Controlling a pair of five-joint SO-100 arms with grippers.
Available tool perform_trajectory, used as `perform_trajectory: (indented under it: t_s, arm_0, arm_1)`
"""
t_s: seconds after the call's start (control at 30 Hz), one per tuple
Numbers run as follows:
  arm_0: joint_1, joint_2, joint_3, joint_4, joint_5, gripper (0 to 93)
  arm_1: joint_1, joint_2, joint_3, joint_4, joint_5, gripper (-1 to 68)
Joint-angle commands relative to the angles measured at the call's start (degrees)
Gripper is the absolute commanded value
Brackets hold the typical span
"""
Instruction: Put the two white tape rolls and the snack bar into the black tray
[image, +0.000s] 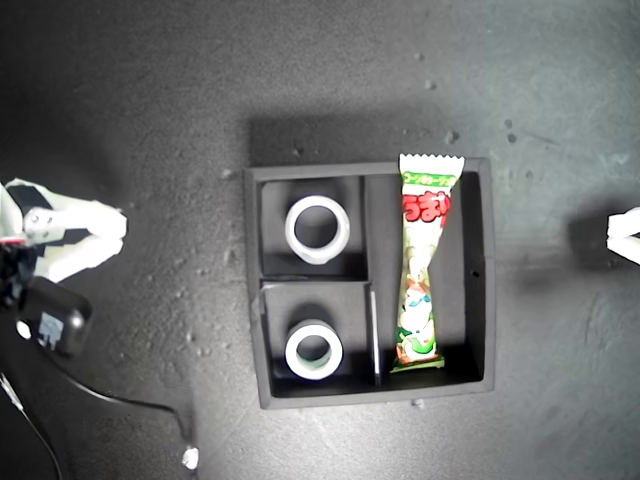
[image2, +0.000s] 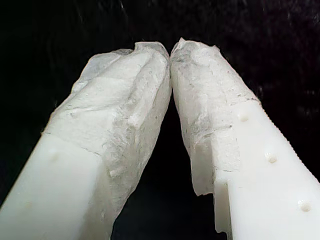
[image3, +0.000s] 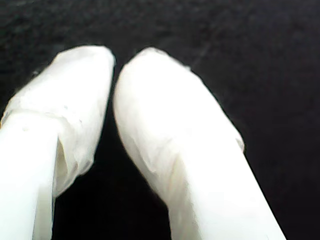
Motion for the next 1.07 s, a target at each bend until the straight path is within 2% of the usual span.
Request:
perform_trajectory:
  t_s: [0.0,0.1,0.2,0.37,0.53,1.03]
  arm_0:
    - [-0.53,2.81,3.25,5.54,-6.50,0.1]
    - [0.70,2.55,3.25,7.82,-6.77,0.2]
    - [1.93,1.93,3.25,7.82,1.05,0.2]
    - [2.11,2.81,3.25,9.05,4.13,0.2]
    - [2.55,2.81,3.25,11.43,-0.09,0.2]
    - [2.72,2.81,3.25,11.43,-0.53,0.2]
  arm_1:
    - [1.58,0.70,0.88,5.63,1.05,-0.4]
    - [1.67,-0.09,0.88,7.56,0.70,-0.1]
    - [6.77,0.35,0.88,12.66,-8.17,-0.1]
    - [7.47,0.62,0.88,13.27,-14.33,0.0]
    - [7.29,0.62,0.88,13.27,-14.33,0.0]
    - [2.55,0.62,0.88,13.36,-14.41,0.0]
